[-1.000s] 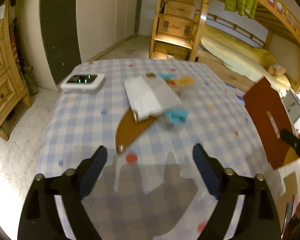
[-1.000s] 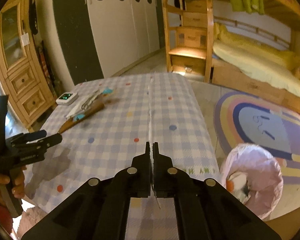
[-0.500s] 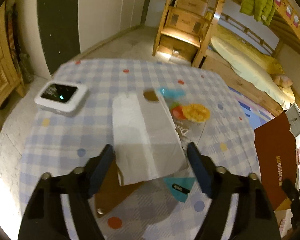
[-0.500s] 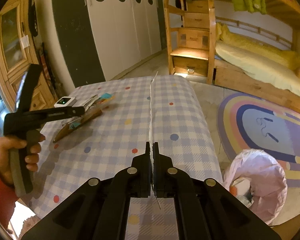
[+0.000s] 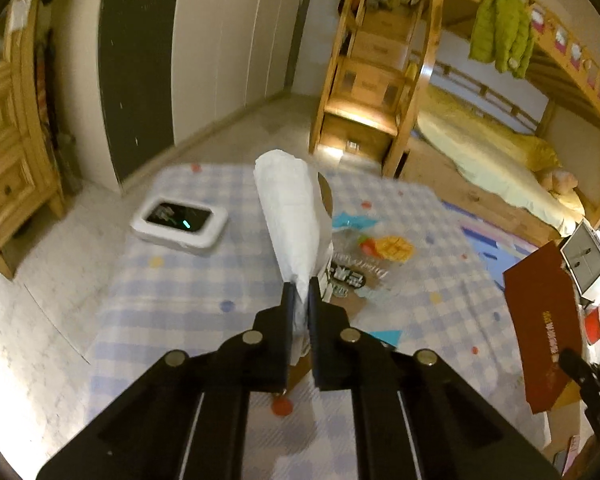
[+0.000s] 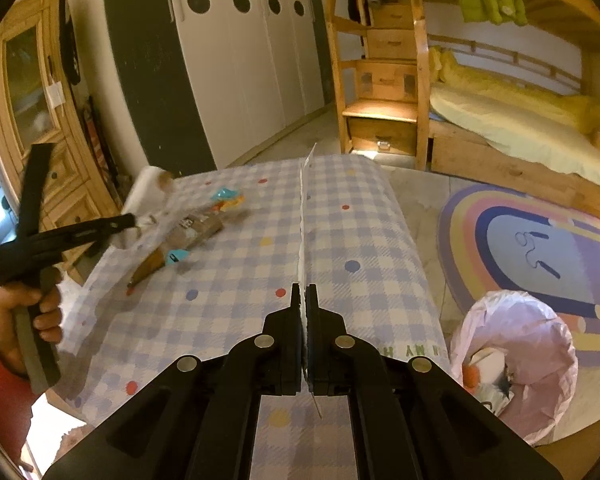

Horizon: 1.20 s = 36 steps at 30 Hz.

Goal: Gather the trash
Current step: 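Grasp the white paper bag with the left gripper, then drop the white bag into the wastebasket with left gripper while right gripper drops the envelope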

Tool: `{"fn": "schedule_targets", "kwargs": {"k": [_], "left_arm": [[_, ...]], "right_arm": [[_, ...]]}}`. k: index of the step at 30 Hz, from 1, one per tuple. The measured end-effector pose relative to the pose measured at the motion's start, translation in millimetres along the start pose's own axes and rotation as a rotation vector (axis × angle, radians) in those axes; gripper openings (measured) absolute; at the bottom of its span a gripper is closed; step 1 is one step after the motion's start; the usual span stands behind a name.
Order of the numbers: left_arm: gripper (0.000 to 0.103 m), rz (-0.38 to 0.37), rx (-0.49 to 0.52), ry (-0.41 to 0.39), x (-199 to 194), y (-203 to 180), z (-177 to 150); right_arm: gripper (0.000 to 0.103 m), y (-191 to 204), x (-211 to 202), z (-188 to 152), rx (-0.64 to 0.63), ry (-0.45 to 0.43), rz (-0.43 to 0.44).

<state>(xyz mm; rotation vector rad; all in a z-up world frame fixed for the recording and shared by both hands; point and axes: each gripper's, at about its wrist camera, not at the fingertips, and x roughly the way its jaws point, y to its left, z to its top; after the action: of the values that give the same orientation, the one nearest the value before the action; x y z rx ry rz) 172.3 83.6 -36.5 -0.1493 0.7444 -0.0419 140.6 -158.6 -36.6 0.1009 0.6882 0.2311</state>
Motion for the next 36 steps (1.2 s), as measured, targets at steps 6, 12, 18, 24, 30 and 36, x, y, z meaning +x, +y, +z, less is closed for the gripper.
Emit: {"fn": "schedule_targets", "kwargs": {"k": [6, 12, 18, 24, 30, 36], "left_arm": [[0.005, -0.077, 0.071, -0.047, -51.6, -28.5, -7.5], [0.005, -0.168, 0.193, -0.025, -58.1, -103.9, -37.2], [0.005, -0.296, 0.361, 0.034, -49.9, -195.2, -73.3], [0.005, -0.401, 0.478, 0.044, -37.6, -270.3, -89.7], [0.005, -0.462, 0.503, 0.067, -4.9, -318.1, -97.3], [0.007, -0.506, 0.526, 0.124, 30.5, -352.3, -101.5]], "right_arm": [[0.001, -8.2, -20.6, -3.2, 0.023, -0.03, -0.003], [0.001, -29.3, -37.0, -15.1, 0.067, -0.027, -0.036], [0.002, -69.2, -56.2, -31.1, 0.137, -0.023, -0.102], [0.002, -127.1, -76.2, -45.5, 0.236, -0.037, -0.219], [0.002, -175.0, -84.8, -59.6, 0.318, -0.04, -0.33], [0.002, -219.3, -69.3, -70.8, 0.375, 0.01, -0.383]]}}
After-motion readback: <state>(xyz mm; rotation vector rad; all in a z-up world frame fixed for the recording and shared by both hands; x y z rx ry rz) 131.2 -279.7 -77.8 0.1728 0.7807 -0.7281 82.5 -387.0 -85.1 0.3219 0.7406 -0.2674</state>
